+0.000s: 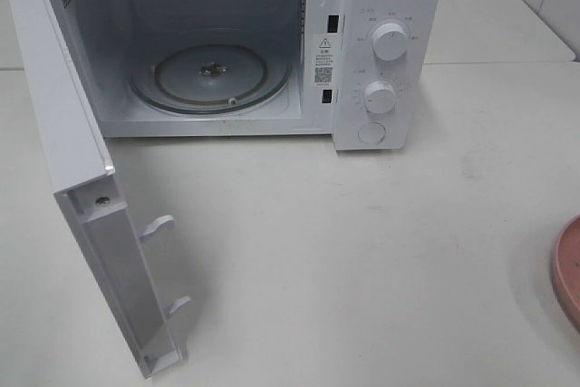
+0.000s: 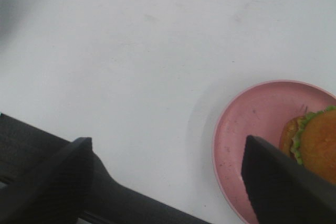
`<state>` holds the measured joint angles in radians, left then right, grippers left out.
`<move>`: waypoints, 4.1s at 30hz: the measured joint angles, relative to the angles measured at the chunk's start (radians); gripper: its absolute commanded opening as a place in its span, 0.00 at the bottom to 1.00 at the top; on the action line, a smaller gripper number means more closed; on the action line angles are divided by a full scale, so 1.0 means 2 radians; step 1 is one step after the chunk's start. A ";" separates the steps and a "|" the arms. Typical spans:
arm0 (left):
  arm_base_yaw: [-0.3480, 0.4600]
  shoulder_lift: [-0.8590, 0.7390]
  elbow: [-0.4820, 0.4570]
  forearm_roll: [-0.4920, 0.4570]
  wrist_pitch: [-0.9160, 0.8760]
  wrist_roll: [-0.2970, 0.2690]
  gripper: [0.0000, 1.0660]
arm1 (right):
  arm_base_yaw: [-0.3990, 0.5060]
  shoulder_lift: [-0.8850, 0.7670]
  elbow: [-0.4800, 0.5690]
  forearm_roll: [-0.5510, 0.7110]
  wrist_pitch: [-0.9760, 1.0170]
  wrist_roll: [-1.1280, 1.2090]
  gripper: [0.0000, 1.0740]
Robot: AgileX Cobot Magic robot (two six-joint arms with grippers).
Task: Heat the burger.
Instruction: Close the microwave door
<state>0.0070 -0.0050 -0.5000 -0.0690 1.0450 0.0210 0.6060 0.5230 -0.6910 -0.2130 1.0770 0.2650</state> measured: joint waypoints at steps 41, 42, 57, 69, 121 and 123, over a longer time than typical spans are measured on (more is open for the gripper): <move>0.000 0.000 0.000 0.000 0.000 0.000 0.99 | -0.270 -0.264 0.093 0.097 -0.019 -0.117 0.71; 0.000 0.000 0.000 0.000 0.000 0.000 0.99 | -0.270 -0.264 0.093 0.097 -0.019 -0.117 0.71; 0.000 0.000 0.000 0.000 0.000 0.000 0.99 | -0.270 -0.264 0.093 0.097 -0.019 -0.117 0.71; 0.000 0.000 0.000 0.000 0.000 0.000 0.99 | -0.270 -0.264 0.093 0.097 -0.019 -0.117 0.71; 0.000 0.462 0.169 0.046 -0.761 0.022 0.00 | -0.270 -0.264 0.093 0.097 -0.019 -0.117 0.71; 0.000 0.493 0.164 0.086 -0.777 -0.021 0.00 | -0.270 -0.264 0.093 0.097 -0.019 -0.117 0.71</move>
<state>0.0070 0.9810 -0.1720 0.1040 -0.5090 -0.0200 0.0670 -0.0040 -0.5060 -0.0180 1.0400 0.0300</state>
